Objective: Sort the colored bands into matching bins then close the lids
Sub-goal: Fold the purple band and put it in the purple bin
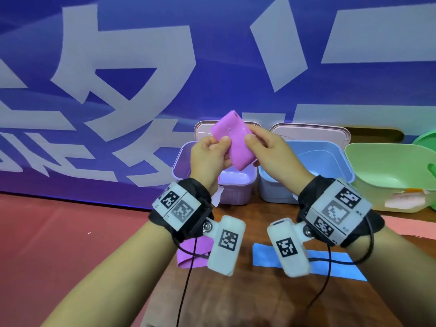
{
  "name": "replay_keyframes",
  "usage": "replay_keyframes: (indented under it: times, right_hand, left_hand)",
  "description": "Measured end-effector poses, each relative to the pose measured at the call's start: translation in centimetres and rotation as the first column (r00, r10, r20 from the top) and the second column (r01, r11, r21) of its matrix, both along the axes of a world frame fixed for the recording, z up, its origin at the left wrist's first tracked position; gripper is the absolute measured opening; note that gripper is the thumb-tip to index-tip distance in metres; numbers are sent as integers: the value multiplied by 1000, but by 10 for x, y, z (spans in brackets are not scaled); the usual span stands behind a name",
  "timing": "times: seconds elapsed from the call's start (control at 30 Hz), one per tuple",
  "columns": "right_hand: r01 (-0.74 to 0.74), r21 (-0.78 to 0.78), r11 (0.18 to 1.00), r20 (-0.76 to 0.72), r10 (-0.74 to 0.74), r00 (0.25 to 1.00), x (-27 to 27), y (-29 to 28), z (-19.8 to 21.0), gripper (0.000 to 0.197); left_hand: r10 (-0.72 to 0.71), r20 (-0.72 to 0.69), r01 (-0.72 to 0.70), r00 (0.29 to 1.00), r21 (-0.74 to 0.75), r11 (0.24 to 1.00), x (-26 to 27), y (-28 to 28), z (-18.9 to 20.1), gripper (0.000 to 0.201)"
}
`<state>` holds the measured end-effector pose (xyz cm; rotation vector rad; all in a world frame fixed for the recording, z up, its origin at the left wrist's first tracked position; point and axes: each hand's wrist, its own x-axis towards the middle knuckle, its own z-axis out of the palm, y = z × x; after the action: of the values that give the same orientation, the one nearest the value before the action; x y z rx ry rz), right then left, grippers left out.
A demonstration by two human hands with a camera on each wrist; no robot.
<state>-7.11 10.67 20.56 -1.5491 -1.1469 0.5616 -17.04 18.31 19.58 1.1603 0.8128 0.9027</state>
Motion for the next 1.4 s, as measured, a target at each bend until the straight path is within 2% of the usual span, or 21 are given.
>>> replay_keyframes:
  times: [0.07,0.17,0.27,0.4,0.5,0.57,0.63,0.73,0.83,0.93,1.0,1.07,1.17,1.3,1.4]
  right_hand:
    - [-29,2,1000,-10,29,1000,0,0,1,20]
    - [-5,23,1000,19,5,1000,-1,-1,-1,31]
    - [57,21,998,68,-58,996,5,2,-5,40]
    - [42,-67,997,205,-27,978,12,4,-6,44]
    - [38,-95,995,221,-17,975,18,1,-4,45]
    - [31,-97,995,181,-13,983,23,-3,-1,45]
    - [-3,-99,995,158,19,987,27,-6,4,44]
    - [-58,-143,988,195,85,977,29,-9,10,43]
    - [-86,-231,969,222,138,965,34,-11,14,43]
    - [-60,-229,972,142,94,985,44,-13,11,43]
    - [-9,-123,992,26,12,1000,50,-13,7,42]
    - [64,5,998,-129,-63,990,54,-14,3,29]
    - [164,97,982,-278,-132,952,58,-15,-1,12]
    - [187,86,979,-440,-131,888,67,-13,-6,11]
    - [130,33,991,-462,-100,881,74,-15,-13,11]
  left_hand:
    - [35,39,-34,999,-12,999,3,-3,-1,21]
    - [62,113,-55,992,-66,996,7,-8,-1,5]
    - [69,143,-51,987,-130,990,11,-10,-1,15]
    - [24,201,24,979,-234,972,16,-14,-2,24]
    - [-116,235,187,965,-309,933,13,-13,1,21]
    - [-216,190,268,958,-318,909,9,-11,3,16]
    - [-247,86,261,965,-278,925,7,-9,5,13]
    - [-216,-139,202,966,-108,973,8,-5,10,20]
    - [-164,-290,196,943,83,977,10,2,12,21]
    - [-140,-336,211,932,183,960,12,7,14,17]
    - [-159,-323,237,933,218,947,13,9,17,15]
    - [-187,-313,281,931,288,916,17,9,19,18]
    - [-166,-298,274,940,374,886,25,6,22,8]
    - [-139,-256,237,957,407,882,40,2,19,6]
    - [-140,-250,238,958,422,875,51,2,15,9]
